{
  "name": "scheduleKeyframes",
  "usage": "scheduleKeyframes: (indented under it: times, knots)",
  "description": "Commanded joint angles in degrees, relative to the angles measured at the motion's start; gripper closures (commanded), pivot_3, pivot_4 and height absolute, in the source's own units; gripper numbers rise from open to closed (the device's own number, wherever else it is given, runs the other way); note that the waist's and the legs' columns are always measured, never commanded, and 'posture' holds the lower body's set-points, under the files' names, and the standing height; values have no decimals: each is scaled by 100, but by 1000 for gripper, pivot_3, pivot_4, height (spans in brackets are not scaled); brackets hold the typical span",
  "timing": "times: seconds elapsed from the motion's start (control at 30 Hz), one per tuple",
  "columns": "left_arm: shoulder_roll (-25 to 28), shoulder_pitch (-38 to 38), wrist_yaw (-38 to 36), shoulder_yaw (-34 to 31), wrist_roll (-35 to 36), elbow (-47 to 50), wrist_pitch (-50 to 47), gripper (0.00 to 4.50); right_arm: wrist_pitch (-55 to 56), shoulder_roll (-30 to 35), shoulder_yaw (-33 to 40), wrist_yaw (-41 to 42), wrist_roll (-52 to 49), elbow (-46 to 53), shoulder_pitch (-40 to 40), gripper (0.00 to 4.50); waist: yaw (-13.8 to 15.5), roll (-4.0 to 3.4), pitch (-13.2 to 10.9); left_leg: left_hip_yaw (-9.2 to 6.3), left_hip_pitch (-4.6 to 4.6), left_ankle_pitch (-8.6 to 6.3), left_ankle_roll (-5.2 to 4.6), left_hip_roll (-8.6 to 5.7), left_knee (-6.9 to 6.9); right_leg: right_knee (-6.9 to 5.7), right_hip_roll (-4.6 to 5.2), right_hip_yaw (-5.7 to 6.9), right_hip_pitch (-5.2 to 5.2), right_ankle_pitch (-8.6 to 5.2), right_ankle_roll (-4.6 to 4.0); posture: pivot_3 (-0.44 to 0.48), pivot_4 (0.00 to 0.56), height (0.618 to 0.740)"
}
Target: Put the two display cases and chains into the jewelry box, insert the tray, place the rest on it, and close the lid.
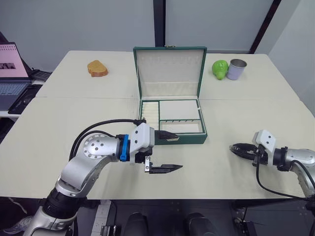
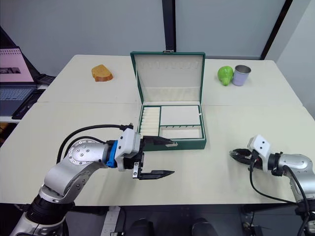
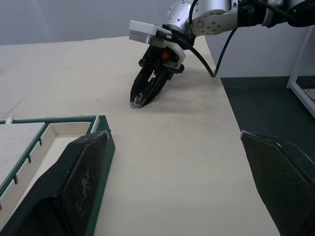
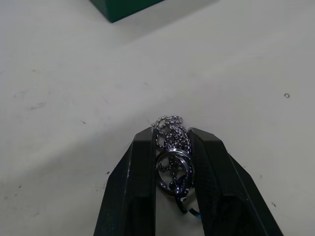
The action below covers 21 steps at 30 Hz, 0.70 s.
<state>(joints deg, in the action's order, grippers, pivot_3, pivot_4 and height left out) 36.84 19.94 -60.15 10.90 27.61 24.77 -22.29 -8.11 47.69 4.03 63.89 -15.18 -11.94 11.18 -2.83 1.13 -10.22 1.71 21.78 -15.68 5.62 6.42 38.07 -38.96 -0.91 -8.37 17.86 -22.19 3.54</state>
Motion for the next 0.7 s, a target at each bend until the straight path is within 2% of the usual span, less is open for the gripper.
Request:
scheduleKeyframes:
  times: [0.03, 0.3, 0.63, 0.7]
  knots:
    - [-34, 28, 77, -134, 53, 88, -14, 0, -397, 234, 328, 117, -367, 591, 129, 3757, 2, -4, -3, 0, 2, 0, 0, 0, 0, 0, 0, -1, 2, 0, 0, 0, 150, 740]
    - [-62, 49, 145, -119, 61, 89, -22, 0, -981, 426, 485, 139, -637, 1155, 288, 3758, 6, -4, -4, -1, 5, 0, 0, 0, -3, 1, -1, -1, 6, 0, 0, 0, 150, 740]
    - [-133, 39, 196, -73, 51, 157, -63, 0, -670, 241, 174, 19, -192, 759, -37, 3758, 16, -3, -4, 1, 7, 0, 0, -1, -3, 3, -1, -7, 11, 0, 0, 0, 150, 740]
    - [-134, 34, 198, -75, 58, 168, -67, 0, -754, 243, 177, 54, -218, 769, -46, 3038, 15, -4, -5, 2, 7, 0, 0, -1, -3, 3, -1, -8, 13, 0, 0, 0, 150, 740]
